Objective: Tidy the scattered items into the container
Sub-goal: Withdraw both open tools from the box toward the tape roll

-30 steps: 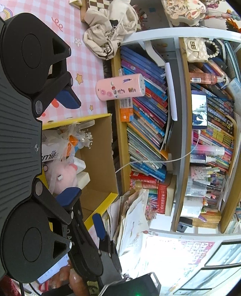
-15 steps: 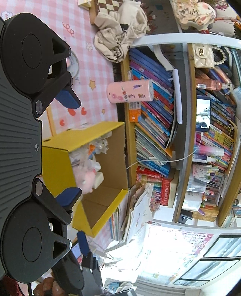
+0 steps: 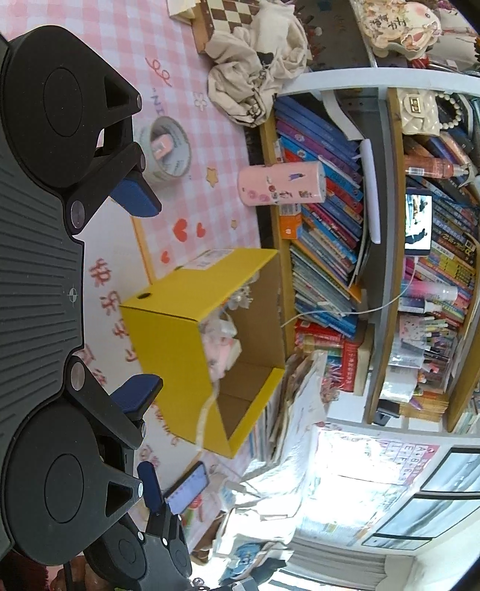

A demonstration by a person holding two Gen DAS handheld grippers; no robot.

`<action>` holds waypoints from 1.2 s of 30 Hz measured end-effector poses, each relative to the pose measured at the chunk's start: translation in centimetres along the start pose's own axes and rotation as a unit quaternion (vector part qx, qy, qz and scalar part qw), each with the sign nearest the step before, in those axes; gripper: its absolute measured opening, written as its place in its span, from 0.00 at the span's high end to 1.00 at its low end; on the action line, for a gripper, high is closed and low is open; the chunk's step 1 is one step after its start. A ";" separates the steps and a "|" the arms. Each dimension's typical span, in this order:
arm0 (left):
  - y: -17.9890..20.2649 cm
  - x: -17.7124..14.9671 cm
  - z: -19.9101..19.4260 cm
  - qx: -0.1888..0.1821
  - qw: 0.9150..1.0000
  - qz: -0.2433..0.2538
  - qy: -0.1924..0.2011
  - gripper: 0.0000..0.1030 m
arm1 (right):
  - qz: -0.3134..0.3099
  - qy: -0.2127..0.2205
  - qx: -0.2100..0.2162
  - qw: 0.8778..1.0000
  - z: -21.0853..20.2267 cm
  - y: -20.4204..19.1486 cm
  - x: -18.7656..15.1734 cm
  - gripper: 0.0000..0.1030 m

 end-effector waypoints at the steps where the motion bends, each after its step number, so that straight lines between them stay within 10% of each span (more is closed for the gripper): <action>1: -0.2 -0.3 -0.1 0.000 1.000 0.001 -0.003 0.09 | -0.002 -0.002 0.002 1.000 0.1 -0.5 -0.1 0.19; 36: -11.1 -8.3 -4.9 0.111 0.989 -0.086 -0.033 0.03 | -0.158 -0.023 0.021 0.987 2.4 -15.4 1.4 0.19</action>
Point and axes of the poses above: each gripper's, at about its wrist camera, not at the fingertips, and z roughly the way its jaws point, y to its right, x to its top, the point moved 10 cm from there along z, roughly the way its jaws point, and after that the axes turned 14 degrees about -y, right-handed, at the moved point
